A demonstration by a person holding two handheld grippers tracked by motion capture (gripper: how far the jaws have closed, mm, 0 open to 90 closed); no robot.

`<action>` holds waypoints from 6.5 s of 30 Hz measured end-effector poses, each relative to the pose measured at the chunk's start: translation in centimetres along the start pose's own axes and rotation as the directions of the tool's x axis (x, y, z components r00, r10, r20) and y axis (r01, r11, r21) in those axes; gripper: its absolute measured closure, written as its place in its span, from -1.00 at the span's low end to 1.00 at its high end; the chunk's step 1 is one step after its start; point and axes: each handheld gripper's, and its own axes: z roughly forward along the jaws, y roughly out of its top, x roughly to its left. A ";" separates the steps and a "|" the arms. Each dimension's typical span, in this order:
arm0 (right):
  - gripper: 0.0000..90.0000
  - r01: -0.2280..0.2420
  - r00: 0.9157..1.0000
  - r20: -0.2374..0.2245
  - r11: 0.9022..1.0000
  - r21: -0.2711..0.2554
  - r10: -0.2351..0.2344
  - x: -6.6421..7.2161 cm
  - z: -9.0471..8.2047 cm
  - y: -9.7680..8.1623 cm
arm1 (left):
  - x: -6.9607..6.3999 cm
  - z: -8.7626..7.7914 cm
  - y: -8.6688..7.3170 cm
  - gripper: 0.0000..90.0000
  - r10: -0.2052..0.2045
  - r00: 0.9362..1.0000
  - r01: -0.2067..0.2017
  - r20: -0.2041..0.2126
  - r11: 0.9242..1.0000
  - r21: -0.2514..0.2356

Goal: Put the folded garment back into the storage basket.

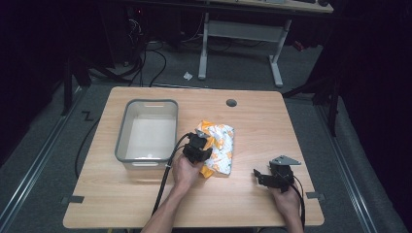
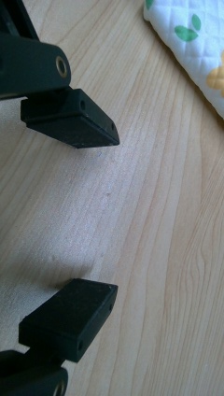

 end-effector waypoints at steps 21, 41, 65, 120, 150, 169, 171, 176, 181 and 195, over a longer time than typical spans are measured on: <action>-0.46 -0.001 1.000 0.001 1.000 0.001 0.001 0.0 0.0 0.0 | -0.4 -4.1 0.6 0.65 0.058 0.994 -0.050 0.092 0.995 -0.087; -0.46 0.000 1.000 0.002 1.000 0.000 0.000 0.0 0.0 0.0 | 0.5 -8.5 1.6 0.65 0.066 0.990 -0.040 0.123 0.979 -0.201; -0.46 0.000 1.000 0.003 1.000 0.000 0.000 0.0 0.0 0.0 | 3.3 -12.4 1.9 0.65 0.024 0.994 0.007 0.108 0.959 -0.284; -0.46 -0.002 1.000 0.005 1.000 -0.001 0.002 0.0 0.0 0.0 | 9.5 -17.0 0.0 0.64 -0.075 0.997 0.066 -0.014 0.940 -0.336; -0.46 -0.002 1.000 0.005 1.000 0.000 0.002 0.0 0.0 0.0 | 13.3 -16.8 -1.8 0.64 -0.130 0.987 0.098 -0.093 0.952 -0.291; -0.46 -0.002 1.000 0.005 1.000 -0.001 0.002 0.0 0.0 0.0 | 14.3 -14.2 -2.0 0.62 -0.106 0.982 0.077 -0.156 0.980 -0.183; -0.46 -0.002 1.000 0.005 1.000 0.000 0.002 0.0 0.0 0.0 | 14.2 -13.9 -1.9 0.62 -0.099 0.981 0.069 -0.169 0.982 -0.173; -0.46 -0.002 1.000 0.005 1.000 -0.001 0.002 0.0 0.0 0.0 | 14.7 -12.9 -1.9 0.50 -0.102 0.975 0.078 -0.198 0.989 -0.128; -0.46 -0.002 1.000 0.005 1.000 -0.001 0.002 0.0 0.0 0.0 | 15.1 -12.1 -2.0 0.22 -0.119 0.960 0.102 -0.251 0.991 -0.081; -0.46 -0.002 1.000 0.006 1.000 -0.001 0.002 0.0 0.0 0.0 | 13.6 -14.3 -1.8 -0.03 -0.128 0.957 0.079 -0.261 0.979 -0.190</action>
